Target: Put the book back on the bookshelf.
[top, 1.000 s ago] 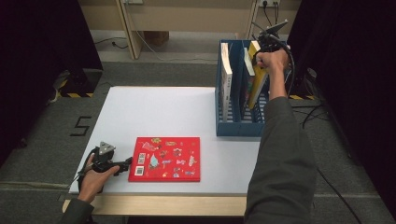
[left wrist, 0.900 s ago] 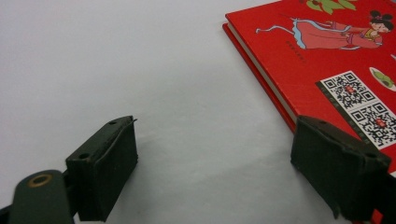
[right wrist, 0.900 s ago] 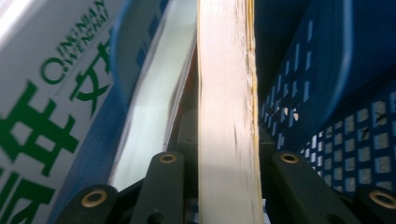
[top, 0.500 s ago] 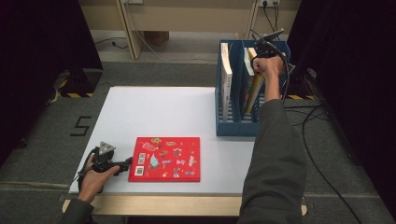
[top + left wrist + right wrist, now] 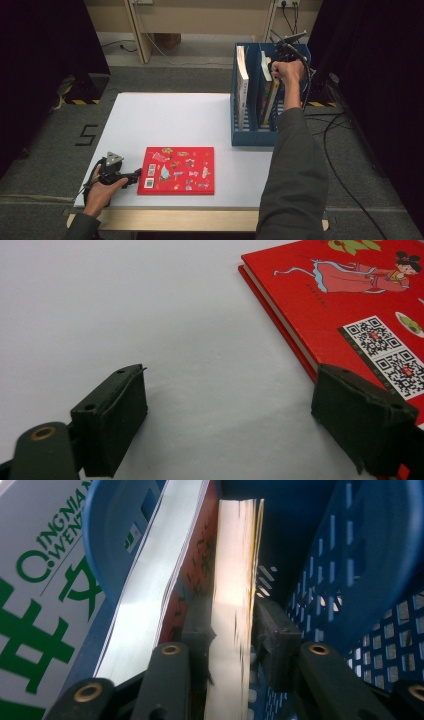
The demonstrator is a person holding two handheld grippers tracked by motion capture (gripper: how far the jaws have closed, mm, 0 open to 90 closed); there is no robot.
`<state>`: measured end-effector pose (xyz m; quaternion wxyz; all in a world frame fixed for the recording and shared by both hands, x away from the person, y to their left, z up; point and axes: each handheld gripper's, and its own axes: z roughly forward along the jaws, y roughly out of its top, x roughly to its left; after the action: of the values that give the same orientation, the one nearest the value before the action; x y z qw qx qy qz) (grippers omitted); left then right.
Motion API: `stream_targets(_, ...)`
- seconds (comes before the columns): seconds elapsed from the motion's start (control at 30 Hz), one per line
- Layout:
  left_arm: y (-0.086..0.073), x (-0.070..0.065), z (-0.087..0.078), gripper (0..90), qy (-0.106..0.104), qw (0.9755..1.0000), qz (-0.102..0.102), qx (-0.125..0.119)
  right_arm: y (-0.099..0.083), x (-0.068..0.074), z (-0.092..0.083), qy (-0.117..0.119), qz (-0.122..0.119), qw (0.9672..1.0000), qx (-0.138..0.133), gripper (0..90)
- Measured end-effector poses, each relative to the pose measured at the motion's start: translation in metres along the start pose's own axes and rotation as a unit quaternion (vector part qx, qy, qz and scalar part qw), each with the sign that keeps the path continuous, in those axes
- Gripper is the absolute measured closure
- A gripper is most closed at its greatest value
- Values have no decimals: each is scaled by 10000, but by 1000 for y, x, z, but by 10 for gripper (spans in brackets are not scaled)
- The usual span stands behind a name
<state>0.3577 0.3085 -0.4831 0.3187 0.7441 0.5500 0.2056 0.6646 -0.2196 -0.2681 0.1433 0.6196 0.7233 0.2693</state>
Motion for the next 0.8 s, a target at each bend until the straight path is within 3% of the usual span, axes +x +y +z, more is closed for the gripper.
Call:
stream_targets(0.2,0,0,0,135,1,10000,1,2,-4,-7,-17,197,25,9997,-128,635)
stream_targets(0.6,0,0,0,134,-1,10000,-2,2,-36,-28,-57,677,-77,9965,-487,581)
stream_targets(0.8,0,0,0,134,-2,10000,-8,-7,-52,-30,-74,634,-337,9960,-529,573)
